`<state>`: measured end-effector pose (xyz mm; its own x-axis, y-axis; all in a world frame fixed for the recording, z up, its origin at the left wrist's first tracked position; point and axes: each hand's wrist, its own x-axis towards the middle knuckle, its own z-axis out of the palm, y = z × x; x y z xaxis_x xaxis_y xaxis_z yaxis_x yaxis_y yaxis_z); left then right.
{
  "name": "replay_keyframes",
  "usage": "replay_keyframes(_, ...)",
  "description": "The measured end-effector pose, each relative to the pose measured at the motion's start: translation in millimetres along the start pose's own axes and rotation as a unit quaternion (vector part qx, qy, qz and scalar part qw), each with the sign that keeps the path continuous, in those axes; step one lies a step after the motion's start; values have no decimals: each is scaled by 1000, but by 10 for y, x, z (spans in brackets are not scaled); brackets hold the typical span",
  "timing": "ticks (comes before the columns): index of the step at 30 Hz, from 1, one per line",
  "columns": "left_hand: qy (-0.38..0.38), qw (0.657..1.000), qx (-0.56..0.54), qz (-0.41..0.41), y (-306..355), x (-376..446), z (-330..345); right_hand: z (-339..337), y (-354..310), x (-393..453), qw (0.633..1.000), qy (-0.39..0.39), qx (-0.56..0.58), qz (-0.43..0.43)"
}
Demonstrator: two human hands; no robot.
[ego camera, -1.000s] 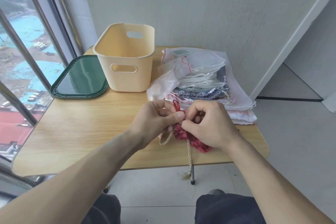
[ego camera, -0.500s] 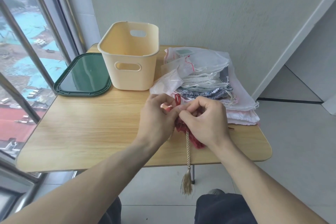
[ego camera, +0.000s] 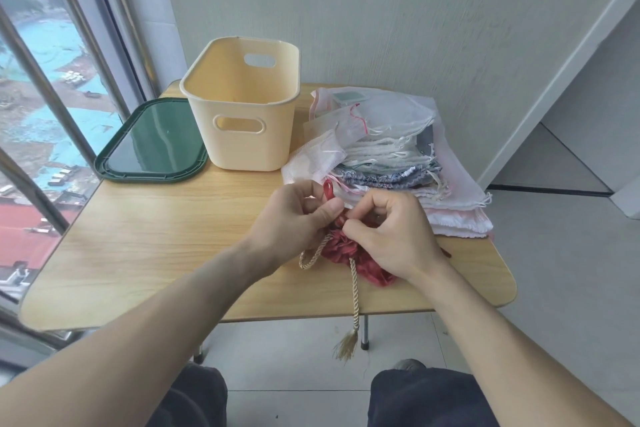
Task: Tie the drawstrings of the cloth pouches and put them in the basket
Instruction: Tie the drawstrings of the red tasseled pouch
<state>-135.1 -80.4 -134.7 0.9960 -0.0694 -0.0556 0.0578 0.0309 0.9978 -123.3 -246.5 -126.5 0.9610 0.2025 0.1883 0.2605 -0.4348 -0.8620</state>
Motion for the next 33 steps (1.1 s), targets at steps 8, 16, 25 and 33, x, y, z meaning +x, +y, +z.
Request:
replay_keyframes(8, 14, 994, -76, -83, 64, 29, -30, 39, 7, -11, 999, 24, -29, -34)
replay_keyframes(16, 62, 975, -148, -153, 51, 30, -9, 39, -15, -23, 991, 27, -54, -118)
replay_keyframes(25, 65, 981, -105, -147, 63, 9, -20, 44, -65, -30, 988, 67, -101, -92)
replay_keyframes(33, 130, 986, -53, -89, -14, 37, -50, 13, -128, -86, 995, 44, -81, -38)
